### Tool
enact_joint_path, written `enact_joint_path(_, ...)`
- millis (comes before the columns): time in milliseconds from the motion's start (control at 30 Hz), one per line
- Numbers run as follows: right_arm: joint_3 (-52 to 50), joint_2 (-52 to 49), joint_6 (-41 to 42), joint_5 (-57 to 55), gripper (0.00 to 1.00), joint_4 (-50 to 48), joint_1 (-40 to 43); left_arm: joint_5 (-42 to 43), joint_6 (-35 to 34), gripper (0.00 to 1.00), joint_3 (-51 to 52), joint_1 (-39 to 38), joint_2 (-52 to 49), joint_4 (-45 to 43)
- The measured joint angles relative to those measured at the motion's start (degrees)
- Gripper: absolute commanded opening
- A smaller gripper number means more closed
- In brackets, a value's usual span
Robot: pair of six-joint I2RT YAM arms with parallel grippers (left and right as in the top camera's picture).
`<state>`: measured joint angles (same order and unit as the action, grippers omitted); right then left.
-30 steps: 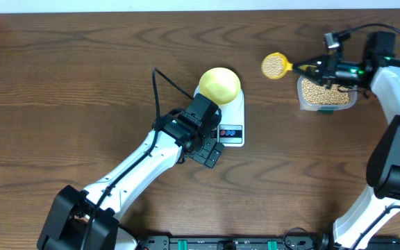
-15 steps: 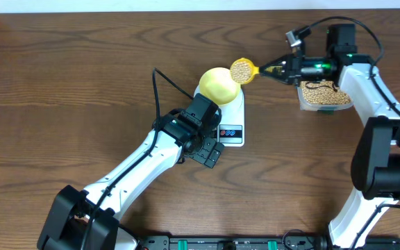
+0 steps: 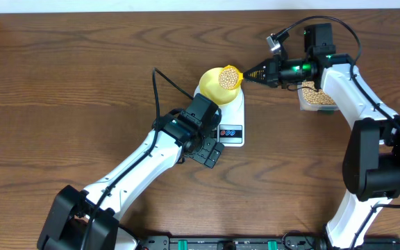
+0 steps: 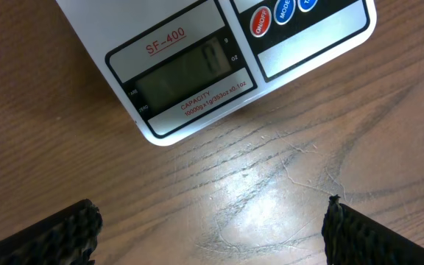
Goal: Scoop item into bowl and weigh 50g on scale
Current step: 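Carry the filled yellow scoop left over the yellow bowl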
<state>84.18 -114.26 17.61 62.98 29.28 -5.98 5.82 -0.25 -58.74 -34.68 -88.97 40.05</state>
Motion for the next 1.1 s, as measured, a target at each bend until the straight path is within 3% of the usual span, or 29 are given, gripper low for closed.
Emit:
enact_joint_path(533, 0.0, 0.0, 0.0, -3.8, 0.01, -6.1, -3.4, 0.0, 0.0, 0.98, 0.0, 0.0, 0.0, 0.0)
enact_joint_path(1100, 0.0, 0.0, -0.5, -5.4, 0.01, -6.2, -4.8, 0.0, 0.0, 0.98, 0.0, 0.0, 0.0, 0.0)
